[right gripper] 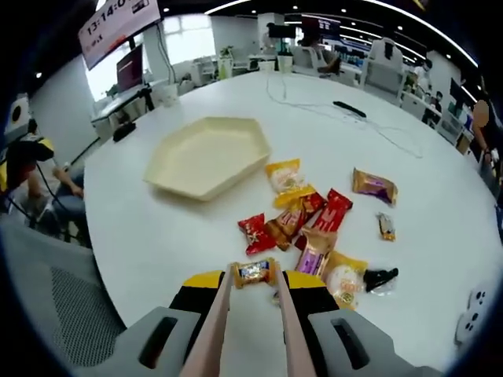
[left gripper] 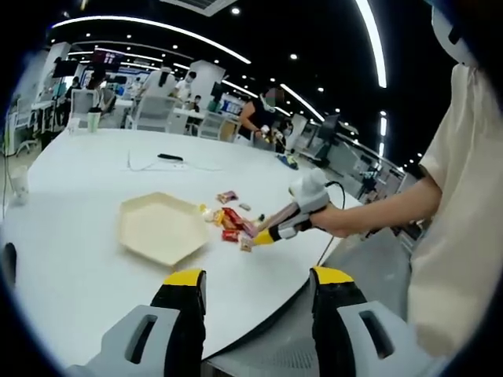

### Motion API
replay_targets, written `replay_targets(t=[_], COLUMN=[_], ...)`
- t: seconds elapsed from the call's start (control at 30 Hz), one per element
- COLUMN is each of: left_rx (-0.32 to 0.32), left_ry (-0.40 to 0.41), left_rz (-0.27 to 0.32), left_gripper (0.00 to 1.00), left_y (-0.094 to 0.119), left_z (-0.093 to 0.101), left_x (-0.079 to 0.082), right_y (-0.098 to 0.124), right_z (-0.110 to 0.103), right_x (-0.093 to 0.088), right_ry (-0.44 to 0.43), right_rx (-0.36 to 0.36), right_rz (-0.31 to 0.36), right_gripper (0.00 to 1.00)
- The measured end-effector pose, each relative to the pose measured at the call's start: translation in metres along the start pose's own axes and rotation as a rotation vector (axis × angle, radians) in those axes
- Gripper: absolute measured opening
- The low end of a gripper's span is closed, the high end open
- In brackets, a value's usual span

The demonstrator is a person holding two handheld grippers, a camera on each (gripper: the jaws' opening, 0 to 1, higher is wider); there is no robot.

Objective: Place the target food into the container with the food tongs after gripping and lifting it, then release it inside without dropping or visibly crushing the food.

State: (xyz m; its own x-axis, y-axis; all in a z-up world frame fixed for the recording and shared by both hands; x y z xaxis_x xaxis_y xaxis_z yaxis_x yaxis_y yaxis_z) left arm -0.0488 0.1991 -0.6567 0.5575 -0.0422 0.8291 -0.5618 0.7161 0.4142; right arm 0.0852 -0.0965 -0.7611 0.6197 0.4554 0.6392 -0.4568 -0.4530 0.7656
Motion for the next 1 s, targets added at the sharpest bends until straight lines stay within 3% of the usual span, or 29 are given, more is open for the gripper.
replay_targets(t=[0.33, 0.73, 1.0], left_rx=[0.047, 0.050, 0.046], left_ry=[-0.015, 0.012, 0.014], left_rz=[-0.013, -0.020, -0.005], left_gripper=[0.56, 0.57, 0.55], left_y=[0.003, 0.005, 0.006], left_z=[-0.007, -0.008, -0.007], left_x=[-0.005, -0.011, -0.010], right_y=[-0.007, -0.012, -0.014], right_z=[-0.001, -0.004, -0.005], right_x=[-0.001, -0.002, -0.003], right_ry=[0.016, 0.044, 0.043], right_rx=[0.003, -0.009, -0.017], right_rz=[-0.018, -0.048, -0.031], right_gripper=[0.28, 0.27, 0.27])
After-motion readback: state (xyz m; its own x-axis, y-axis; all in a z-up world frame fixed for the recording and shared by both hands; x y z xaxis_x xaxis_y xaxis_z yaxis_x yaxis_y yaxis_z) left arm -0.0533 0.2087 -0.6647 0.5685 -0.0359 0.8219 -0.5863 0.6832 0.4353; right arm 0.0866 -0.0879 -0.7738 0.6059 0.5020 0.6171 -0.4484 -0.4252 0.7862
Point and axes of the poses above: the point that each gripper's makers call its tool centre point, and the gripper's own axes: y roughly backward along the fingers, z roughly to its right, x roughly out of its top, the point moved 9 cm from there along y, roughly backward along the fingers, and after that the axes turned 2 degrees about x, right-handed, at the moved point
